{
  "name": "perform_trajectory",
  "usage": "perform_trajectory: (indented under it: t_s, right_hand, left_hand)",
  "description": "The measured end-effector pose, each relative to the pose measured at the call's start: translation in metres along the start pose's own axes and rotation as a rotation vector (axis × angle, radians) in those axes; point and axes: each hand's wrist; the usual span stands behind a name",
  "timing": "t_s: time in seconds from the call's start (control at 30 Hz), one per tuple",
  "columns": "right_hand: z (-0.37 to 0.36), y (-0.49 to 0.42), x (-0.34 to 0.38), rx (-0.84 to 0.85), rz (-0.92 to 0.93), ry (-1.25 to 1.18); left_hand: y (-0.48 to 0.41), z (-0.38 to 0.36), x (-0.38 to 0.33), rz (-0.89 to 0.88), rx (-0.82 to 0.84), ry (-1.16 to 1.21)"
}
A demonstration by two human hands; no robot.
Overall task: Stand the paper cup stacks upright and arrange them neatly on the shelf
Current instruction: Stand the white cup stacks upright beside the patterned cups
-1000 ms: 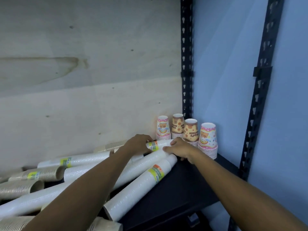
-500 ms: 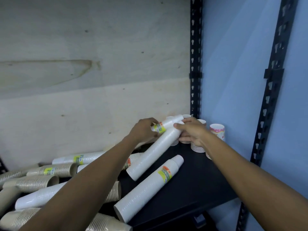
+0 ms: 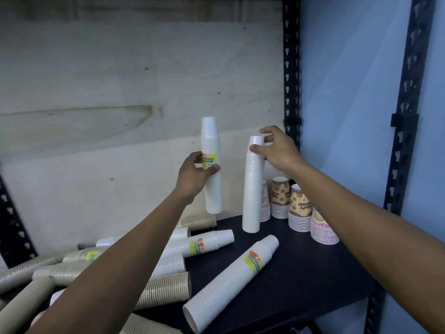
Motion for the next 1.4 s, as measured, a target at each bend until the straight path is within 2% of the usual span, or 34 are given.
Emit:
perform_trajectory:
  t_s: [0.27, 0.6, 0.8, 1.13, 1.4]
  right_hand:
    - [-0.043, -0.015, -0.024, 0.016, 0.043, 0.075]
    - [-0.049, -0.024, -0.039, 0.066, 0.053, 0.061]
    - [-0.053, -0.023, -0.033, 0.112, 0.11, 0.08]
    - [-0.056, -0.015, -0.04, 0.165, 0.09, 0.157]
    - [-0.056, -0.013, -0.044, 0.183, 0.039, 0.127]
  left_hand:
    - [-0.006, -0.028, 0.051, 0.1, 0.008, 0.056]
    - [-0.009, -0.052, 0.086, 0.092, 0.039, -0.013]
    - [-0.005, -0.055, 0.083, 0.063, -0.017, -0.088]
    - [0.0, -0.053, 0.087, 0.066, -0.004, -0.148]
    - [0.003, -0.047, 0.094, 0.107, 0.022, -0.15]
Point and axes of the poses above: each hand's wrist, its own y-axis away from the middle knuckle, its own z-axis out of the back of the hand, x = y × z, and after that the axes turned 5 degrees about y, right-handed
